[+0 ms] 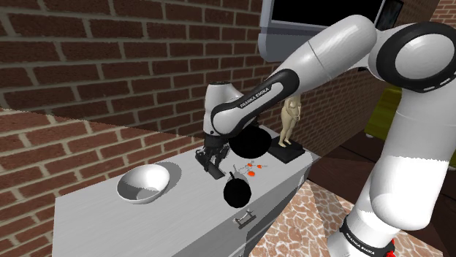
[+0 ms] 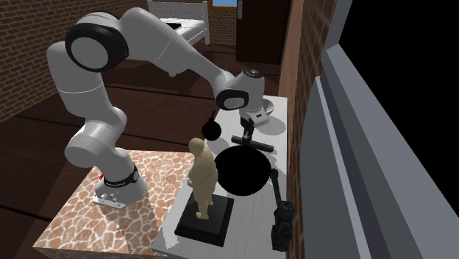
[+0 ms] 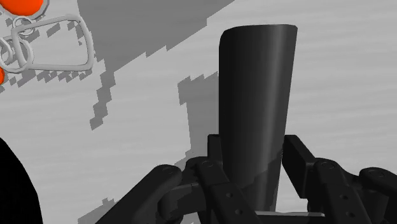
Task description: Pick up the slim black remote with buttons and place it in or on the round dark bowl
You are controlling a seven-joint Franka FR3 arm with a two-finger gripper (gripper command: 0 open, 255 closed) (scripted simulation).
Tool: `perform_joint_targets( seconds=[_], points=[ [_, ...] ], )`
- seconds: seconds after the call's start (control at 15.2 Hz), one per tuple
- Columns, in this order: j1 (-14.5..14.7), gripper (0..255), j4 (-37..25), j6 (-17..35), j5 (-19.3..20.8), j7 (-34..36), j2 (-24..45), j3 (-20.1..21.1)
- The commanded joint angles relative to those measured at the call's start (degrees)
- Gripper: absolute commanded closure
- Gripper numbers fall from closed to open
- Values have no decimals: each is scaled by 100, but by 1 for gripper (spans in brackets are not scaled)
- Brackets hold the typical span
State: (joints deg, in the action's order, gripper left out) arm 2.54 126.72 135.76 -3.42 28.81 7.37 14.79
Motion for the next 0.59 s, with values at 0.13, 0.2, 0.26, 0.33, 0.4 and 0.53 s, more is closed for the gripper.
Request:
perform_joint_targets(
  seconds=[0.13,0.2,0.26,0.33,0.4,0.53],
  points=[
    [-11,255,-93,-286,-52,-22,-196,9],
    [-14,255,-122,-360,-63,-26,-242,9],
    [-17,255,-152,-434,-74,-30,-287,10],
    [-19,255,-183,-508,-84,-34,-331,10],
    [-21,255,-215,-583,-94,-37,-374,10],
    [-26,255,-284,-731,-112,-42,-456,10]
  ],
)
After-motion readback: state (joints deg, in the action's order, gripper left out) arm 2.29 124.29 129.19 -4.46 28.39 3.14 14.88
